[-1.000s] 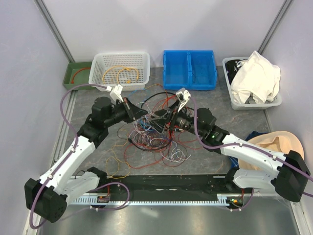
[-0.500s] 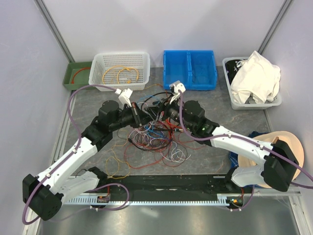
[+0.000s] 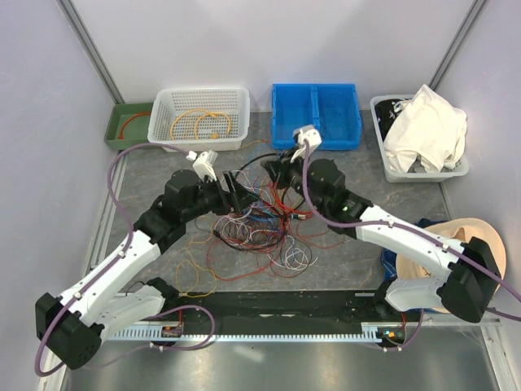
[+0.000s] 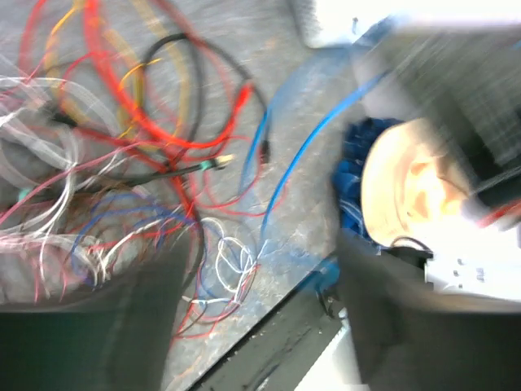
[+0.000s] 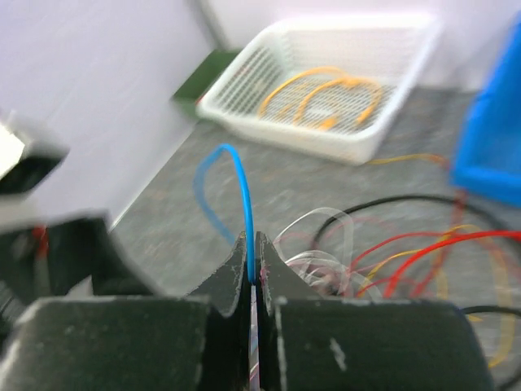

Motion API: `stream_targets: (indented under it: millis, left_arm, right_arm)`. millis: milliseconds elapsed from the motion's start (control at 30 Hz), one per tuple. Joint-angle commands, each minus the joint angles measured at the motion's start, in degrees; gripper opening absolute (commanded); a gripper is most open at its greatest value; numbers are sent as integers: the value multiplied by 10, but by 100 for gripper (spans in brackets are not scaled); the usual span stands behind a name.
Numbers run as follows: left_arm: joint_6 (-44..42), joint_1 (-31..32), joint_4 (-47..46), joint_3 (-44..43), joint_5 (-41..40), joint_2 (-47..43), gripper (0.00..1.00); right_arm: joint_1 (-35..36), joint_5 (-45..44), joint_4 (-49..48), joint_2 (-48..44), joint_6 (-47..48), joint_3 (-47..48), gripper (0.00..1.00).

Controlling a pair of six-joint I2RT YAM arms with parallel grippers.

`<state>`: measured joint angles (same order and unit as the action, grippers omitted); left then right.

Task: Untangle the cables

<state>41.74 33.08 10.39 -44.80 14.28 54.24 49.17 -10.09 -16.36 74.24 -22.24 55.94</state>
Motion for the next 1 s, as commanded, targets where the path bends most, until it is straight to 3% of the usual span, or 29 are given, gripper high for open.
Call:
stream_targets:
  millis: [0,200,367,633,967]
  left_arm:
    - [-28,0,88,-32,-90,-27,99]
    - [-38,-1,110,-8,-202,-109,99]
    - [-55,-2,116,-2,-217,-158,100]
    - [-75,-3,134,-5,-222,-153,100]
    - [-92,-4,139,-7,-222,-111,99]
  right_arm:
    - [-78,-43,47,-13,-10,77,0]
    - [-191,-30,99,65,-44,195,0]
    - [-253,-32,136,182,-42,333,0]
    - [-304,-51,200,342,-11,536,0]
    - [-354,-41,237,468,-18,685,0]
